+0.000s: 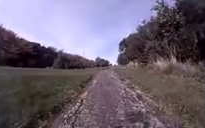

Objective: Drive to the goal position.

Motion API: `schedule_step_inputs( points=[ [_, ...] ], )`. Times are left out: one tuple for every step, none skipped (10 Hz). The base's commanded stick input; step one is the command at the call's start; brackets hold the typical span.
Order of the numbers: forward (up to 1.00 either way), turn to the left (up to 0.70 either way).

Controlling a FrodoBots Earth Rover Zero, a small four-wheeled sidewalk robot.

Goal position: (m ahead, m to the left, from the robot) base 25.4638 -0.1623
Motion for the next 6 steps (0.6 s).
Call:
schedule_step_inputs(
  points=[
    [0.85, -0.10],
    [0.85, -0.21],
    [0.85, -0.31],
    [0.85, -0.31],
    [0.85, 0.00],
    [0.85, 0.00]
  ],
)
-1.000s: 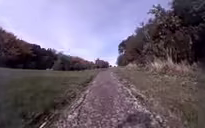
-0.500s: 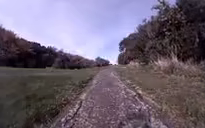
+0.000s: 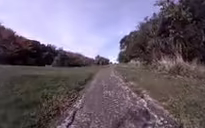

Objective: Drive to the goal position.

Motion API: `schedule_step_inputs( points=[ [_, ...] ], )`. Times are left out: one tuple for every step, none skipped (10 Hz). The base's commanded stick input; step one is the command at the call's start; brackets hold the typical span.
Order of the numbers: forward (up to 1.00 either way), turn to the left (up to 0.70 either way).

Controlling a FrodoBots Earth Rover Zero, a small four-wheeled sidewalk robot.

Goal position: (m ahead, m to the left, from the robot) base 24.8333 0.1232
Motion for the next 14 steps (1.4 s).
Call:
schedule_step_inputs(
  points=[
    [0.85, 0.00],
    [0.85, 0.00],
    [0.85, 0.00],
    [0.85, 0.00],
    [0.85, 0.00],
    [0.85, 0.00],
    [0.85, 0.00],
    [0.85, 0.00],
    [0.85, 0.00],
    [0.85, 0.00],
    [0.85, 0.00],
    [0.85, 0.00],
    [0.85, 0.00],
    [0.85, 0.00]
  ],
)
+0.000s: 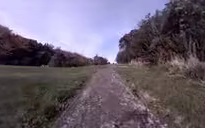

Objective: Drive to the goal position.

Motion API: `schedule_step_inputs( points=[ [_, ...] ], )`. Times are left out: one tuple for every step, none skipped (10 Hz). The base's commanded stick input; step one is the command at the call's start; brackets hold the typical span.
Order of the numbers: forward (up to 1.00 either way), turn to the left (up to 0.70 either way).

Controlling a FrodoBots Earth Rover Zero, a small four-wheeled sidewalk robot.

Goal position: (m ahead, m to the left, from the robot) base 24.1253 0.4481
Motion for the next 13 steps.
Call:
schedule_step_inputs(
  points=[
    [0.85, 0.00],
    [0.85, 0.00],
    [0.85, 0.00],
    [0.85, 0.00],
    [0.85, 0.00],
    [0.85, 0.00],
    [0.85, 0.00],
    [0.85, 0.00],
    [0.85, 0.00],
    [0.85, 0.00],
    [0.85, 0.00],
    [0.85, 0.00],
    [0.85, 0.00]
  ],
)
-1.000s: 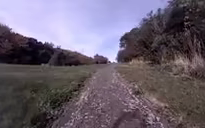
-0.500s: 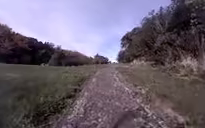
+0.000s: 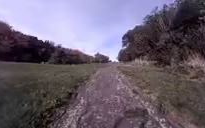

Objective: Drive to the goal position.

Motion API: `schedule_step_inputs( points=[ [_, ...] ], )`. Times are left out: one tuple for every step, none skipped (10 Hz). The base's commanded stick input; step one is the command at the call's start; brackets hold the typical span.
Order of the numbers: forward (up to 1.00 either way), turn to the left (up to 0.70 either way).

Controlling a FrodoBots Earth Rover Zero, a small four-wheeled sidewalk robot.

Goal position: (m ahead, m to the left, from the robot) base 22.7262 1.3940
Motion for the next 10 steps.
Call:
schedule_step_inputs(
  points=[
    [0.85, 0.00],
    [0.85, 0.00],
    [0.85, 0.00],
    [0.85, 0.00],
    [0.85, 0.00],
    [0.85, 0.00],
    [0.85, 0.00],
    [0.85, 0.00],
    [0.85, 0.00],
    [0.85, -0.02]
  ],
)
